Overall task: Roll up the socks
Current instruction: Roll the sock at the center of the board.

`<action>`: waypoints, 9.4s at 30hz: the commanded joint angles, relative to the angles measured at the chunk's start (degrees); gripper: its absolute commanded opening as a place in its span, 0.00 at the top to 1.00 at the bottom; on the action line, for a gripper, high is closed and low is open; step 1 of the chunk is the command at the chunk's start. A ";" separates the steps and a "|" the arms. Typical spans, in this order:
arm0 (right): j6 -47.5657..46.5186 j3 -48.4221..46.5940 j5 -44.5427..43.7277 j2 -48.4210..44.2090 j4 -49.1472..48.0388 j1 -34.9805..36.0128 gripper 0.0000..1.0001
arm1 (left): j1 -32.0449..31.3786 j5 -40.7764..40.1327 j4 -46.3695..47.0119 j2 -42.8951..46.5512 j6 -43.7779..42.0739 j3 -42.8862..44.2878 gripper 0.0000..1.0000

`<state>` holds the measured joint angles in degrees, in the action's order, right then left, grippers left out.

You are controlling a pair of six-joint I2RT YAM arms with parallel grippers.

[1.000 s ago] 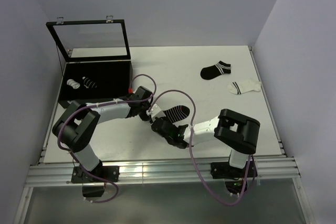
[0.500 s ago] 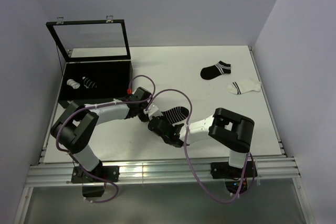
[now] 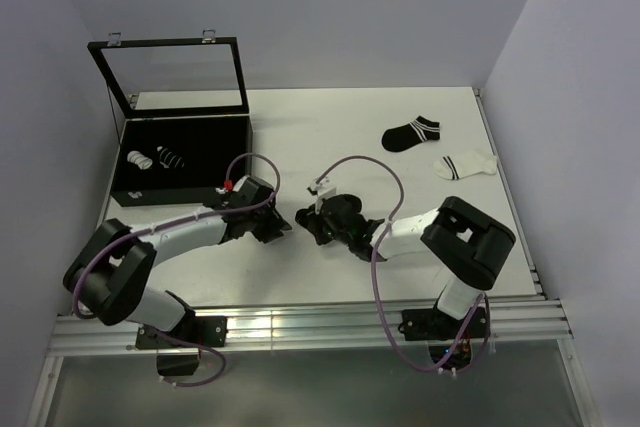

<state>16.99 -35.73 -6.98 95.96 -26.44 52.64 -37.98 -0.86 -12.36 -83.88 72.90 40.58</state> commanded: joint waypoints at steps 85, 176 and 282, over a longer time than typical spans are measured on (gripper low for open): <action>-14.00 -3.21 -21.31 -2.46 3.85 14.77 0.62 | -3.95 0.16 -9.09 -14.82 -10.50 15.32 1.00; 2.71 -5.51 27.94 -9.20 10.97 -14.51 0.69 | -1.22 -3.18 -13.90 -13.95 -17.09 18.47 1.00; 22.74 -12.44 60.42 24.27 -1.08 -26.19 1.00 | -1.13 1.13 4.01 -13.15 -14.54 7.24 0.65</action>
<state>43.64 -47.48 58.54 118.61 -32.18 27.09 -38.46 0.40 -7.22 -94.39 59.22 47.37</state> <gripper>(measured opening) 0.007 0.362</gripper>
